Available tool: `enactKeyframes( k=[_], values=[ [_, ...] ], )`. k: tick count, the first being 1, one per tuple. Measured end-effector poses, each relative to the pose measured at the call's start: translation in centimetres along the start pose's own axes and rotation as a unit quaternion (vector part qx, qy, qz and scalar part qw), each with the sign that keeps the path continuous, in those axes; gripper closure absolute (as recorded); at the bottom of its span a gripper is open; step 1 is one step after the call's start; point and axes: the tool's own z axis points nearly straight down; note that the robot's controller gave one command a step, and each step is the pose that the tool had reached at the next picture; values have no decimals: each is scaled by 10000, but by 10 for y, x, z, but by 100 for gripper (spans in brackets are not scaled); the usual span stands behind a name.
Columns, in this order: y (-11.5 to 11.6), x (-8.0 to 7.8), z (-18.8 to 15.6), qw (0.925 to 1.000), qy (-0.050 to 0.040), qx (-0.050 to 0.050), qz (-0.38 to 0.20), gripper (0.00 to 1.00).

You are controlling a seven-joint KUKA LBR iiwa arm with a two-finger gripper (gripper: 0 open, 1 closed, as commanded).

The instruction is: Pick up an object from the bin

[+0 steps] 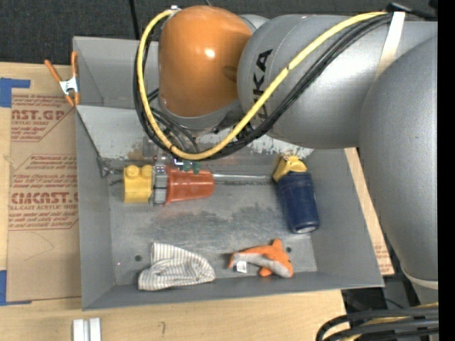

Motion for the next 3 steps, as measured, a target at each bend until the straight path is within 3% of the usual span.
enactKeyframes(
  k=[1, 2, 3],
  values=[
    [-1, -2, -5, 10000, -40, -7, 12, 0],
    [-28, -6, 62, 9980, -54, 1, -624, 0],
    [-75, 3, 82, 9972, -29, 12, -743, 0]
  ],
)
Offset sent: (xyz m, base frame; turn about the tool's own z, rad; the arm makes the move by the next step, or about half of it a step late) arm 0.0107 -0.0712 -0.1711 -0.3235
